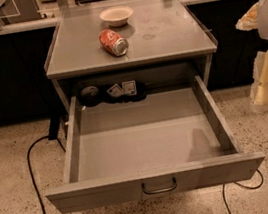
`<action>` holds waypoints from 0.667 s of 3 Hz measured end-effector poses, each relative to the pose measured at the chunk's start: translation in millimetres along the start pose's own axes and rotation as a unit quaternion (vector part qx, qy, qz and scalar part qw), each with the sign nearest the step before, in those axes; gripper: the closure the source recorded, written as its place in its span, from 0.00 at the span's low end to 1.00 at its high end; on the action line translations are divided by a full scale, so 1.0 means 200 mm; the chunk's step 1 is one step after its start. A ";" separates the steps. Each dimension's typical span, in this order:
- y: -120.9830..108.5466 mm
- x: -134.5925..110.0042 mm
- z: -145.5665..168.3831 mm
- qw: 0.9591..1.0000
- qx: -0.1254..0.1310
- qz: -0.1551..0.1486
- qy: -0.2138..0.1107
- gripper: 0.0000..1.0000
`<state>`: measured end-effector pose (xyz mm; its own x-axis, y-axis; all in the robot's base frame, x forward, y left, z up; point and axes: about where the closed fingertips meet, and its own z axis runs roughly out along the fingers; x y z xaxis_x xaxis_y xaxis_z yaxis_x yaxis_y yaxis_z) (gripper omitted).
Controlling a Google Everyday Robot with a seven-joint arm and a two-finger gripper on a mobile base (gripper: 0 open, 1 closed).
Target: Place coke can into top drawer
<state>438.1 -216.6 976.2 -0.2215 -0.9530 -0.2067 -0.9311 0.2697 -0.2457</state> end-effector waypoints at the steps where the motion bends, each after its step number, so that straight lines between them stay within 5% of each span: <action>1: 0.00 0.00 0.00 1.000 0.000 0.000 0.000 0.00; 2: -0.03 -0.08 0.06 1.000 0.005 -0.015 -0.013 0.00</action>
Offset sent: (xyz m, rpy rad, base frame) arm 0.0321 0.0371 -0.0229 0.0322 -0.0300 0.0844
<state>451.1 -201.1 969.3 -0.1850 -0.9571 -0.2231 -0.9344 0.2416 -0.2617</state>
